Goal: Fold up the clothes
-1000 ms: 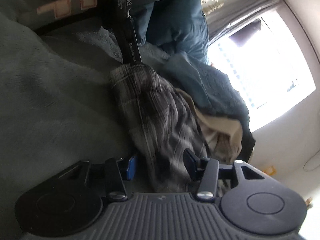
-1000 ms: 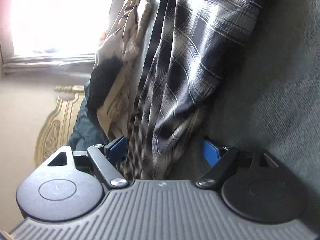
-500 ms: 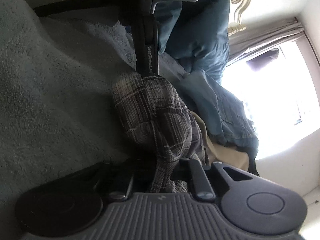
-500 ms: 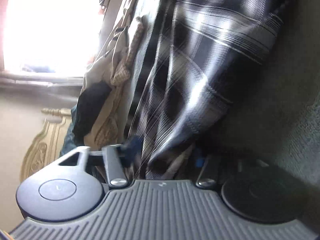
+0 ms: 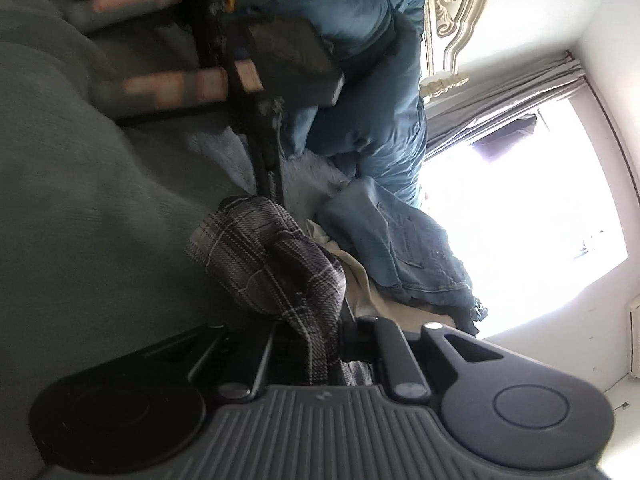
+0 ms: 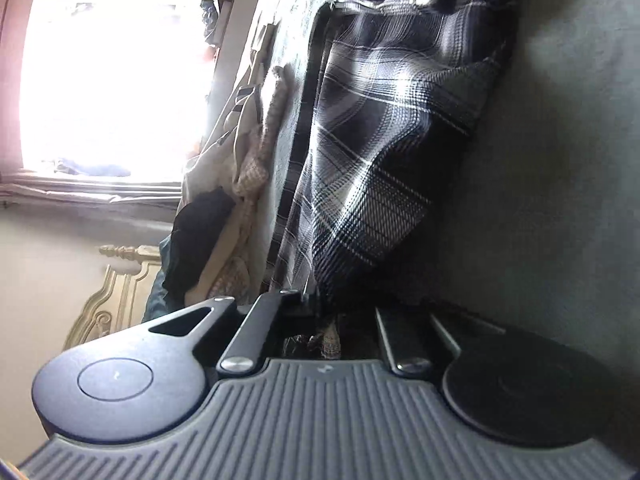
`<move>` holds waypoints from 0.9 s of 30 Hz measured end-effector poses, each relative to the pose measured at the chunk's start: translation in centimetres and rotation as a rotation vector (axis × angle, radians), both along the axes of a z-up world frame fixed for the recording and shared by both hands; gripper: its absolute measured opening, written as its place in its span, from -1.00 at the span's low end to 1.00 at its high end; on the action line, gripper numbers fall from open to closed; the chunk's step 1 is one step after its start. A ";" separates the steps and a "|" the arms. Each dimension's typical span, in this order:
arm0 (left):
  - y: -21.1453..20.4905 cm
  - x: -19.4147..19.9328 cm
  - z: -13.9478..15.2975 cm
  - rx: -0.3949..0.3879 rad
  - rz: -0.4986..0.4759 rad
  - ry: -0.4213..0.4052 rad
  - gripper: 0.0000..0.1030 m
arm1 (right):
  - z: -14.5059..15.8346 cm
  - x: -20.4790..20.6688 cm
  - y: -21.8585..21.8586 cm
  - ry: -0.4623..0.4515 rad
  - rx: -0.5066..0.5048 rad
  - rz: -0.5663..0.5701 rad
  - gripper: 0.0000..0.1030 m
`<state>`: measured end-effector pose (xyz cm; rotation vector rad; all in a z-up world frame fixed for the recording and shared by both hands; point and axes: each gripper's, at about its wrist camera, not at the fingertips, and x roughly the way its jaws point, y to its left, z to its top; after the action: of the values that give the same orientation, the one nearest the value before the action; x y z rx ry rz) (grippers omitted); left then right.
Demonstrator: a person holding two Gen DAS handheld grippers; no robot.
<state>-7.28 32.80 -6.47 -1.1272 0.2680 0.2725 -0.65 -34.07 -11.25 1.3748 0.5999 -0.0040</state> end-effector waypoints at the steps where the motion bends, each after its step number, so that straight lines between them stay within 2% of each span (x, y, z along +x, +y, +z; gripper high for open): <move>1: 0.1 -0.8 0.2 -0.001 0.001 -0.003 -0.78 | 0.0 -0.6 -0.1 -0.003 0.008 0.005 -0.91; 14: 1.8 -11.8 1.3 -0.001 0.006 -0.006 -0.78 | 0.8 -10.4 -0.5 -0.018 0.050 0.045 -0.93; 19: 2.9 -14.4 1.0 -0.006 0.006 0.002 -0.78 | 1.3 -12.5 1.2 -0.010 0.047 0.048 -0.93; 22: 3.0 -15.1 -0.2 0.024 0.010 0.030 -0.77 | 1.2 -12.8 2.0 -0.003 0.013 0.065 -0.92; 24: 3.0 -15.0 -1.7 0.038 -0.015 0.042 -0.77 | 0.7 -13.0 1.8 0.037 -0.040 0.085 -0.84; 27: 3.3 -15.4 -3.3 0.039 -0.058 0.033 -0.75 | 0.6 -13.5 1.1 0.165 -0.117 0.133 -0.71</move>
<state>-22.65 36.15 -9.72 -1.0753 0.3225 0.2446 -14.14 -33.01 -10.67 1.2268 0.8161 -0.0450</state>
